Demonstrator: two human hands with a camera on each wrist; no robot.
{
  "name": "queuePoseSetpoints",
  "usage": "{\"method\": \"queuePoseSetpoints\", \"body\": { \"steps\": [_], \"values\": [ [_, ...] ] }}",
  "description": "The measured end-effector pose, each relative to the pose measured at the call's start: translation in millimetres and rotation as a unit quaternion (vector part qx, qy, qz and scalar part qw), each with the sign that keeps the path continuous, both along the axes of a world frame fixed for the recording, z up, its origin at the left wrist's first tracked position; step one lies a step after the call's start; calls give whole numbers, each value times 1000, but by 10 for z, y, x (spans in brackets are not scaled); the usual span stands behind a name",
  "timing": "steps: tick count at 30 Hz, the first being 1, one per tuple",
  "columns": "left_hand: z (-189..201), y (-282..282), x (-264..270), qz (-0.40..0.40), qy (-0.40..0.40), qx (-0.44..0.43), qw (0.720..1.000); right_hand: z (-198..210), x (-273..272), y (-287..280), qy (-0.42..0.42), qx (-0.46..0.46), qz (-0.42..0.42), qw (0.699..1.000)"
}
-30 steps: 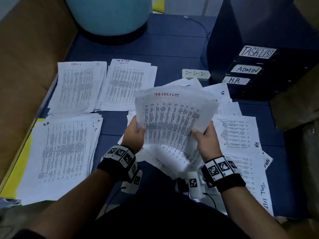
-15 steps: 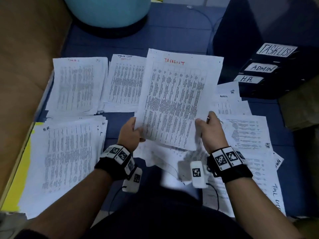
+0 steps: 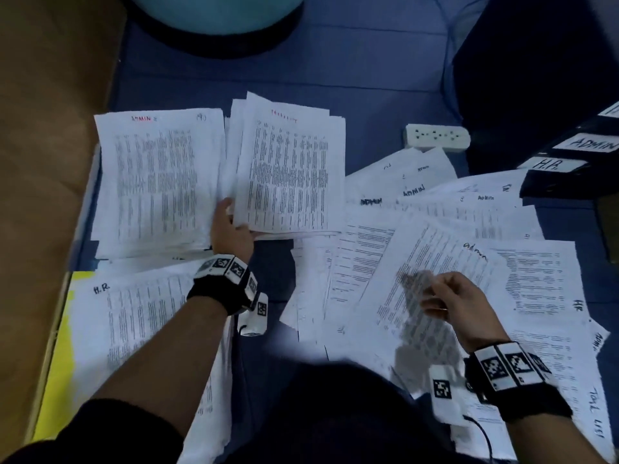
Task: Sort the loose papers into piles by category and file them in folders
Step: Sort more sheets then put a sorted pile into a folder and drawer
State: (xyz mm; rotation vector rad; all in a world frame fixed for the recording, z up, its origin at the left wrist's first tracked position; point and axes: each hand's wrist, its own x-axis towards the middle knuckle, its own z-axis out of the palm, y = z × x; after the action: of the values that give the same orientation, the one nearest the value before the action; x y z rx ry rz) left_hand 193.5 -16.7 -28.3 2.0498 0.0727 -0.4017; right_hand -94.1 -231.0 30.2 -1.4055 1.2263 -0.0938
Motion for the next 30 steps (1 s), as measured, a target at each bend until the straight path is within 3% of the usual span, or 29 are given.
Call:
{"method": "queuePoseSetpoints", "body": {
  "steps": [7, 14, 18, 23, 26, 30],
  "values": [
    [-109, 1, -14, -16, -23, 71, 997, -213, -26, -102, 34, 13, -7, 999],
    [151, 77, -259, -81, -58, 125, 987, -144, -160, -104, 14, 13, 16, 1000],
    [476, 5, -493, -119, -100, 101, 983, -197, -433, -184, 34, 1, 22, 999],
    [773, -284, -1093, -216, -48, 28, 975, -370, -803, -241, 173, -108, 61, 977],
    [675, -444, -1513, -309, -13, 49, 950, -349, -916, -193, 211, -141, 61, 965],
    [388, -550, -1957, -407, 35, 136, 903, -390, -1028, -135, 205, -108, 37, 972]
  ]
}}
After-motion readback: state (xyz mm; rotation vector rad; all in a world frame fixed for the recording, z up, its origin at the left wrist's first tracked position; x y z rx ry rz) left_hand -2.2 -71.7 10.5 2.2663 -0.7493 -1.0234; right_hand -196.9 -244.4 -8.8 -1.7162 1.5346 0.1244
